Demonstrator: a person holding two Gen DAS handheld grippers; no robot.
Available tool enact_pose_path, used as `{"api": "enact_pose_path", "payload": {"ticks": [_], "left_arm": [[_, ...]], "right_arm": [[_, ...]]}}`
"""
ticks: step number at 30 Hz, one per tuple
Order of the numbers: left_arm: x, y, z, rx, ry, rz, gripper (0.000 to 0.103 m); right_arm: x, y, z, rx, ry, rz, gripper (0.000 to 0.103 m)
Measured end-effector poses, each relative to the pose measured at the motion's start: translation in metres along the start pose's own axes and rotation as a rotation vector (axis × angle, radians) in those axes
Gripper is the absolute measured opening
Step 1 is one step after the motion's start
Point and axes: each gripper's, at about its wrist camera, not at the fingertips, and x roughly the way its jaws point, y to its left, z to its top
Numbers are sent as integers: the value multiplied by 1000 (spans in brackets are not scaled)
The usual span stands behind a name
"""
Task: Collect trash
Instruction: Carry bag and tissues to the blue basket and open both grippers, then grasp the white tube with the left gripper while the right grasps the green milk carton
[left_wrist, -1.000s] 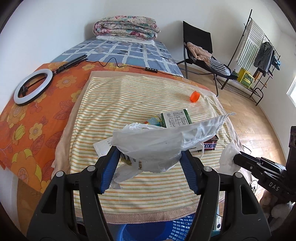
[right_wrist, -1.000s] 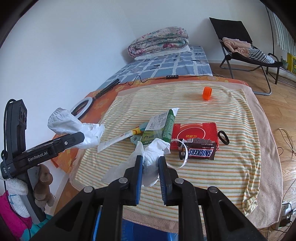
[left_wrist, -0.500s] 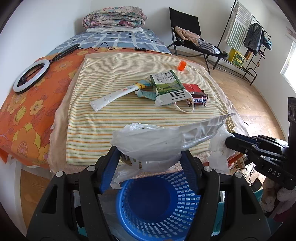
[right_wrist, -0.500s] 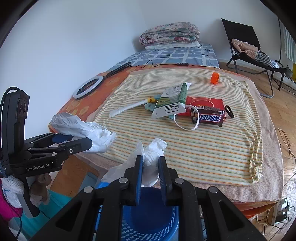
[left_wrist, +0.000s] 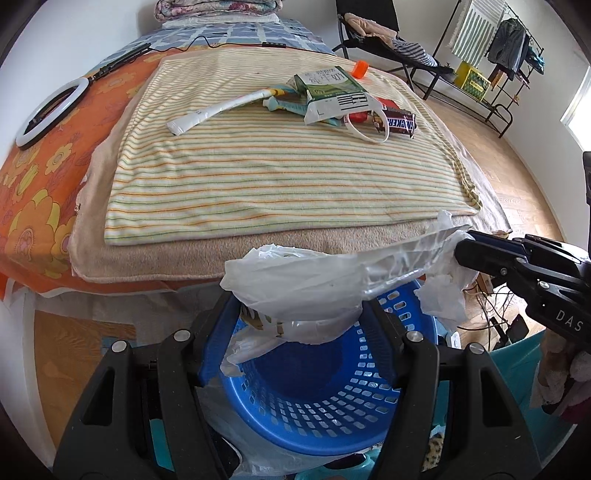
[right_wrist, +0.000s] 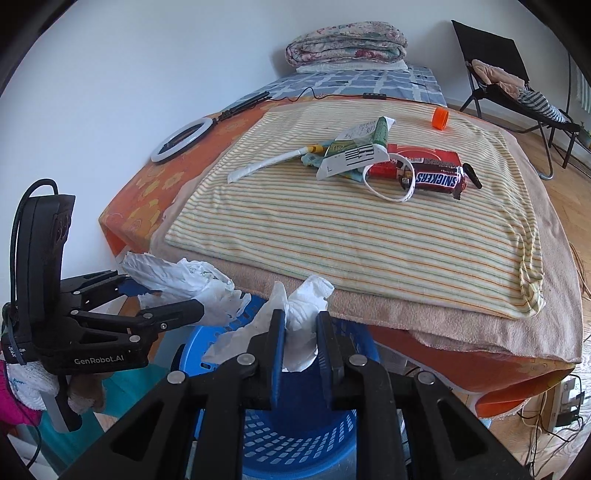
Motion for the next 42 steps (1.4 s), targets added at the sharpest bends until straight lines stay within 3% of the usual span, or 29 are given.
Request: {"api": "enact_pose_path", "payload": {"ticks": [9,12,14,18,20,30,42], "left_arm": [[21,-5,-21,46,78,-1,67],[26,-4,-23,42,98,3,69],[29,-2,-24,38,110,3,69],[31,0,-24,29,117,7,69],[31,0,-24,30,118,7,69],[34,-2,-24,41,139,-9,72],[17,8,6,31,54,18,72]], "right_arm": [[19,-9,-20,29,70,7,20],[19,-9,-22,35,66,1,40],[19,-10,-23,38,62,-2,61],[19,-13,-23,53,64,-11,66],[19,-16,-23,68,65,-14,74],[17,-27,-20,118,50,-17,79],[14,-37,-9,163,33,-8,83]]}}
